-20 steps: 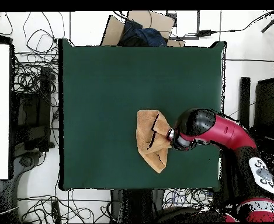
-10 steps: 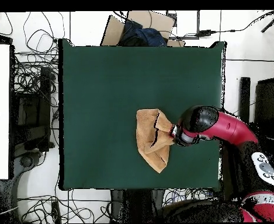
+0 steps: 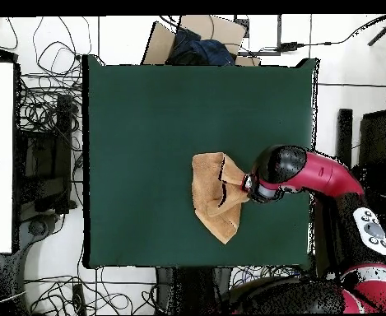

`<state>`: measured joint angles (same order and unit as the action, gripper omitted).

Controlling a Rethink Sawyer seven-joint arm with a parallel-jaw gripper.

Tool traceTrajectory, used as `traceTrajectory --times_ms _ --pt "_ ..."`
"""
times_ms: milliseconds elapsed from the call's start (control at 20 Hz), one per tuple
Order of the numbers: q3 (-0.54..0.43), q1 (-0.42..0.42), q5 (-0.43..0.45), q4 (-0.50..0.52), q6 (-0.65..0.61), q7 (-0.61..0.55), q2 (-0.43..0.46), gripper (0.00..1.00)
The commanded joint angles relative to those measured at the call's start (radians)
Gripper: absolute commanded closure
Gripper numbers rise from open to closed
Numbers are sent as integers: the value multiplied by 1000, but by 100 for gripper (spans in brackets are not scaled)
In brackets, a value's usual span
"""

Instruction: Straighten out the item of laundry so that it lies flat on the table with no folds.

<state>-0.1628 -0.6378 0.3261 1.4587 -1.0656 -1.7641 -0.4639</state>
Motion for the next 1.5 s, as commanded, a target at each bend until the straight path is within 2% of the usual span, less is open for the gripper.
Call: traceTrajectory --times_ms 50,150,400,750,1500 --pt "-88 -8 60 -35 -78 210 8 100" --pt "-84 -10 58 -30 -77 217 3 100" --pt "-94 -13 76 -92 -129 274 16 100" --pt "-167 -9 126 -260 -154 445 121 100" --pt "-168 -32 96 -301 -135 508 177 100"
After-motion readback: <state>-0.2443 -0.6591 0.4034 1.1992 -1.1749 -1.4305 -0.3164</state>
